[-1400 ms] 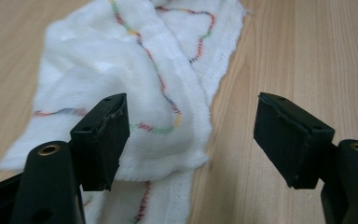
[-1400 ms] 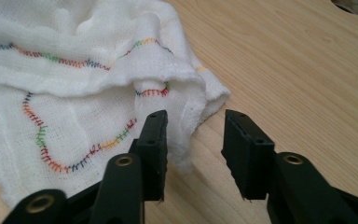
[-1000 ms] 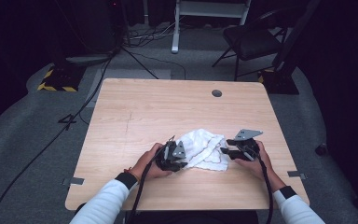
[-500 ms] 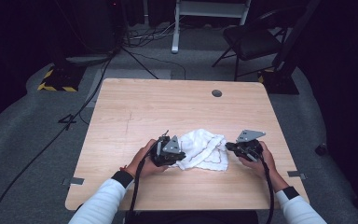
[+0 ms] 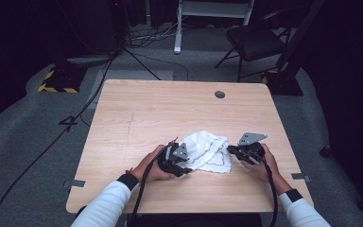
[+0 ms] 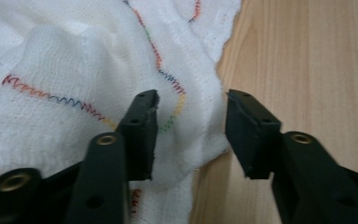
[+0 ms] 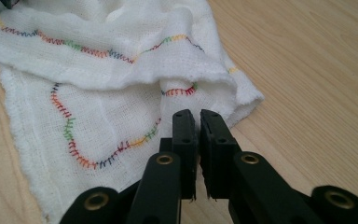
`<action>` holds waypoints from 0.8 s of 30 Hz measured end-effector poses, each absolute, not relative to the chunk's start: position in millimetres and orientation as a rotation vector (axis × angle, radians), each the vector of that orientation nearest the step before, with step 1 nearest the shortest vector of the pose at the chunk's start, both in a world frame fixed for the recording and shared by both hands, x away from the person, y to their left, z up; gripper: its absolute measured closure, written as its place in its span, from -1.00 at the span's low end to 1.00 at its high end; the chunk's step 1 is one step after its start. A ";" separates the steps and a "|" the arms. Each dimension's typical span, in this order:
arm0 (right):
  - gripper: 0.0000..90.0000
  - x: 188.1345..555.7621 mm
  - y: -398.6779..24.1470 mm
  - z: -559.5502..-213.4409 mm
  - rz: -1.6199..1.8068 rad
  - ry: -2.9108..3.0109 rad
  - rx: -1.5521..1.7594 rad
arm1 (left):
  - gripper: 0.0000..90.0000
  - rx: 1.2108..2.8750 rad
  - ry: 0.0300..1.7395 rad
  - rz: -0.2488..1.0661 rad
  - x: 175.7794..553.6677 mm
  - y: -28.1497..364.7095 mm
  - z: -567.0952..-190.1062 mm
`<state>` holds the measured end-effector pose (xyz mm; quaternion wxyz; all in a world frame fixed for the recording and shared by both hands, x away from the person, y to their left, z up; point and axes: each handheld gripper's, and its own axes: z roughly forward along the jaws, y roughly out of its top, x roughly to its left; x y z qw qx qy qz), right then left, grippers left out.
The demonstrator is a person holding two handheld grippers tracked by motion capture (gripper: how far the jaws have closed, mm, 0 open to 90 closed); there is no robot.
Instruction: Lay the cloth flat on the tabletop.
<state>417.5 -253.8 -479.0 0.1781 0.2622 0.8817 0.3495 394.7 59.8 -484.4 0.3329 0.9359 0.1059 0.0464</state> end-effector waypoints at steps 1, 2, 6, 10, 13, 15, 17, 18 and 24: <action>0.89 417.6 -253.5 -479.6 0.984 2.496 0.739 | 0.44 2.451 0.280 0.131 394.9 60.3 -484.9; 0.89 417.7 -253.3 -479.9 0.980 2.496 0.736 | 0.57 2.449 0.275 0.142 396.2 61.3 -484.4; 0.89 417.4 -253.7 -479.6 0.977 2.494 0.736 | 0.87 2.442 0.270 0.151 397.9 64.4 -484.3; 0.90 417.4 -255.4 -478.1 0.980 2.481 0.740 | 0.91 2.411 0.266 0.147 397.8 68.0 -478.2; 0.91 416.9 -257.6 -474.7 0.992 2.461 0.740 | 0.92 2.352 0.280 0.166 397.2 74.8 -467.0; 0.91 416.6 -259.2 -472.0 1.004 2.452 0.746 | 0.92 2.312 0.282 0.202 395.8 79.8 -458.7; 0.92 416.8 -260.8 -469.1 1.014 2.438 0.754 | 0.93 2.285 0.276 0.228 395.0 83.6 -451.6; 0.92 417.0 -261.7 -467.4 1.017 2.430 0.752 | 0.93 2.276 0.277 0.237 395.6 85.3 -447.9; 0.93 418.9 -266.5 -452.8 1.055 2.374 0.769 | 0.93 2.148 0.357 0.273 406.6 103.4 -425.8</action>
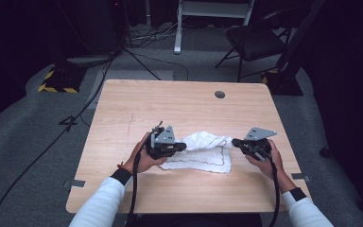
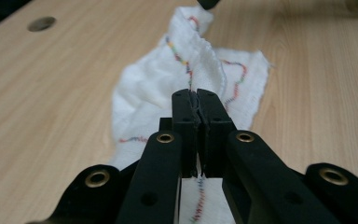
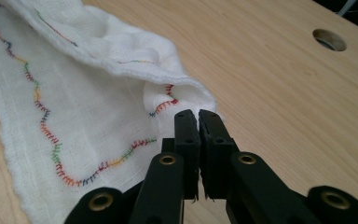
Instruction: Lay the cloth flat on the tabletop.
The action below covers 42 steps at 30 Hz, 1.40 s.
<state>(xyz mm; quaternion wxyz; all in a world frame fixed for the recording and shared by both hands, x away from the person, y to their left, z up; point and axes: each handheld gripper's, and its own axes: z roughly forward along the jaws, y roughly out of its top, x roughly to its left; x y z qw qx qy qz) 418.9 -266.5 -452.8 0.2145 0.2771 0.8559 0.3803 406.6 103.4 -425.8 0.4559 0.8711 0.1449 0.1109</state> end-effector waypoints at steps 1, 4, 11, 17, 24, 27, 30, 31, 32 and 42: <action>0.93 419.8 -267.1 -450.6 1.058 2.362 0.767 | 0.93 2.133 0.378 0.270 409.8 106.7 -422.9; 0.93 425.0 -268.6 -443.1 1.065 2.337 0.774 | 0.93 2.092 0.422 0.279 421.1 113.2 -417.6; 0.93 447.1 -266.3 -428.4 1.076 2.286 0.784 | 0.93 2.073 0.516 0.356 454.7 125.7 -410.0; 0.93 474.1 -253.7 -418.5 1.036 2.262 0.785 | 0.93 2.074 0.618 0.405 484.6 137.5 -408.3; 0.93 507.6 -233.3 -411.5 0.984 2.248 0.794 | 0.93 2.090 0.723 0.433 512.6 143.8 -419.2; 0.81 522.4 -223.1 -416.6 0.933 2.234 0.807 | 0.91 2.105 0.791 0.466 523.5 144.4 -427.9; 0.65 532.8 -217.8 -424.2 0.897 2.206 0.852 | 0.74 2.098 0.875 0.487 531.5 146.2 -436.5; 0.61 533.7 -217.5 -426.2 0.898 2.200 0.868 | 0.71 2.090 0.887 0.479 532.6 147.4 -438.6; 0.59 533.9 -218.2 -427.9 0.904 2.201 0.874 | 0.64 2.078 0.902 0.473 532.5 148.5 -440.3; 0.26 502.7 -241.3 -441.6 0.996 2.261 0.888 | 0.12 2.186 0.797 0.388 495.4 147.3 -461.9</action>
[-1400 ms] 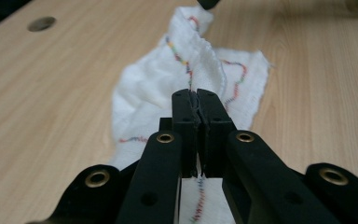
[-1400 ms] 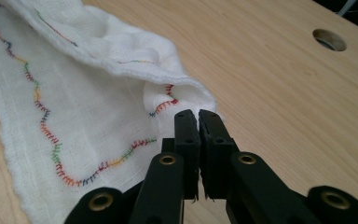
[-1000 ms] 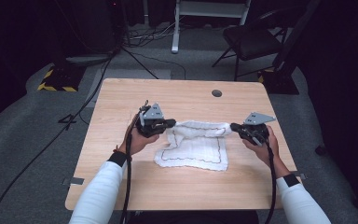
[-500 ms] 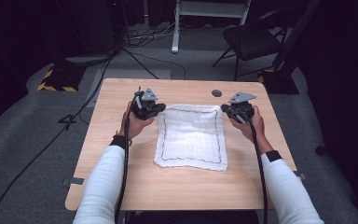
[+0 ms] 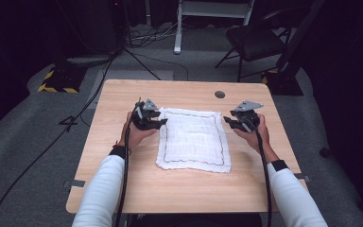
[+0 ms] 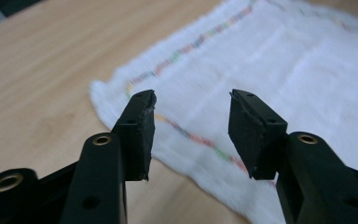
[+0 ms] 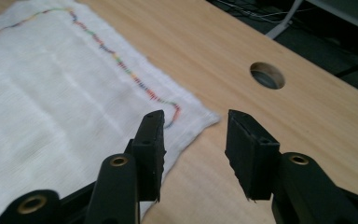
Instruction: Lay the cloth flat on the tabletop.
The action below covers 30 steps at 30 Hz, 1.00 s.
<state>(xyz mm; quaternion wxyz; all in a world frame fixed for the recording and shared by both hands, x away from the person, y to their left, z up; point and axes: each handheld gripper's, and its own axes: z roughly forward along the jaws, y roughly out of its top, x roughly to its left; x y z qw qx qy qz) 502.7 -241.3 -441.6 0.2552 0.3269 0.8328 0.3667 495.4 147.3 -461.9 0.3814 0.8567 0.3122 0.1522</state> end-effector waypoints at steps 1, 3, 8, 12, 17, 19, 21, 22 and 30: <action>0.24 497.2 -242.6 -443.8 1.002 2.278 0.872 | 0.08 2.208 0.787 0.379 490.5 146.6 -464.9; 0.16 486.1 -244.2 -448.9 1.007 2.315 0.855 | 0.04 2.232 0.778 0.354 481.2 146.0 -469.9; 0.05 457.5 -244.4 -465.7 1.014 2.423 0.804 | -0.12 2.282 0.721 0.322 455.5 144.4 -474.4; -0.01 435.6 -245.2 -473.9 0.994 2.473 0.766 | -0.27 2.290 0.702 0.303 434.6 143.4 -478.9; -0.08 412.7 -242.1 -478.6 0.974 2.514 0.704 | -0.35 2.342 0.668 0.295 412.1 140.3 -484.1; -0.08 406.5 -240.4 -480.6 0.974 2.527 0.693 | -0.35 2.370 0.659 0.290 406.8 138.8 -486.4; -0.10 402.6 -239.8 -484.0 0.949 2.541 0.685 | -0.38 2.395 0.674 0.261 404.7 138.5 -488.3; -0.10 401.1 -240.0 -486.4 0.938 2.549 0.684 | -0.39 2.388 0.681 0.253 403.4 139.1 -489.8; -0.08 391.7 -252.7 -489.6 0.948 2.541 0.735 | -0.30 2.363 0.711 0.237 395.1 140.6 -492.4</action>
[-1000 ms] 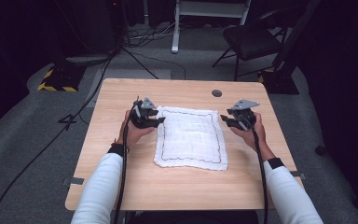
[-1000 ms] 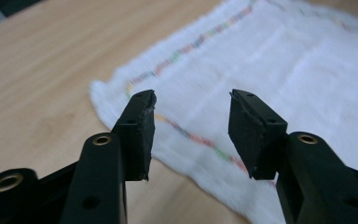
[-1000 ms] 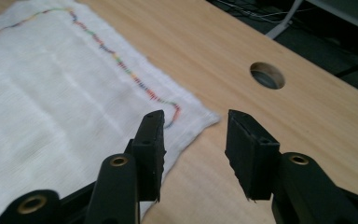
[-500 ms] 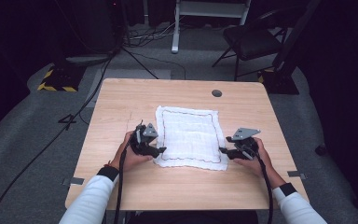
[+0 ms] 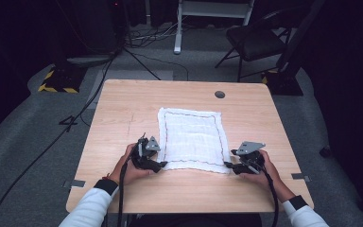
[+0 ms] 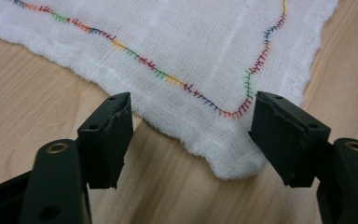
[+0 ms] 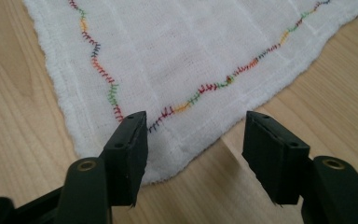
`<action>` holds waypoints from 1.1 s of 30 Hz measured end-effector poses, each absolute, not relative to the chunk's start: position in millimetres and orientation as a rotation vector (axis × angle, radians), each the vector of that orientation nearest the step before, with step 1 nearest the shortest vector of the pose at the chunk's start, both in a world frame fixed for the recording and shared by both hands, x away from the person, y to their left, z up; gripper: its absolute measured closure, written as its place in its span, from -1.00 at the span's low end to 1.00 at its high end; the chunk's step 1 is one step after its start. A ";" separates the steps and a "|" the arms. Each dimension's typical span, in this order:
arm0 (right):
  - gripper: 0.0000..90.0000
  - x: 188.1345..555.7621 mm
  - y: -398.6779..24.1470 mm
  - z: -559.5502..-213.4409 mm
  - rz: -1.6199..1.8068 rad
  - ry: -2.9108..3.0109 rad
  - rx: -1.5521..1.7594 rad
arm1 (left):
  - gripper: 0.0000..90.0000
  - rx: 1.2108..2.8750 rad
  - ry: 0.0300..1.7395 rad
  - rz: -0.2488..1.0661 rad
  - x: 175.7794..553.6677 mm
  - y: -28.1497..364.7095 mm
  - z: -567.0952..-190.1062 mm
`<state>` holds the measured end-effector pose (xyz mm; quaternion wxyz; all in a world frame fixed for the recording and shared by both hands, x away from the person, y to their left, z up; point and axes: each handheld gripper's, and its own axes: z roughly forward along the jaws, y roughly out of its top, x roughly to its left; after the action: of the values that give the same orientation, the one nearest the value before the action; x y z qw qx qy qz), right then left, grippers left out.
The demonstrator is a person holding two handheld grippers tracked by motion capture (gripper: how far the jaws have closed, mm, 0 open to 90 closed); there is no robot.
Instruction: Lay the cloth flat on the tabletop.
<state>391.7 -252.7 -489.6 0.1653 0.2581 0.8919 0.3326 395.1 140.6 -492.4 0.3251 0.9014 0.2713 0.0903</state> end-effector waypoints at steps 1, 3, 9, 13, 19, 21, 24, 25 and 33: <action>-0.08 390.1 -254.2 -489.7 0.950 2.540 0.744 | -0.30 2.360 0.718 0.221 394.5 140.9 -492.7; -0.08 387.2 -257.2 -489.1 0.933 2.543 0.750 | -0.30 2.352 0.715 0.222 391.5 140.9 -493.5; -0.09 379.9 -266.8 -489.7 0.948 2.544 0.780 | -0.31 2.364 0.673 0.204 377.2 134.7 -493.5; -0.08 373.7 -270.2 -489.4 0.934 2.532 0.762 | -0.31 2.353 0.661 0.209 367.1 132.6 -494.7; -0.14 369.9 -276.1 -488.9 0.935 2.546 0.779 | -0.38 2.370 0.643 0.195 351.3 132.3 -492.6; -0.18 369.6 -277.1 -488.1 0.920 2.547 0.783 | -0.53 2.374 0.631 0.194 347.2 134.3 -490.9; -0.24 369.0 -278.7 -486.2 0.919 2.546 0.785 | -0.55 2.344 0.639 0.221 344.3 139.8 -485.7; -0.24 369.1 -279.6 -485.3 0.937 2.544 0.787 | -0.55 2.331 0.647 0.234 345.1 142.4 -483.5; -0.23 367.6 -274.3 -475.7 1.004 2.497 0.758 | -0.57 2.250 0.747 0.317 361.3 159.7 -474.6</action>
<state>367.6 -274.3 -475.7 0.1719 0.2669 0.8799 0.3536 361.3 159.7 -474.6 0.3660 0.8755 0.2905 0.1232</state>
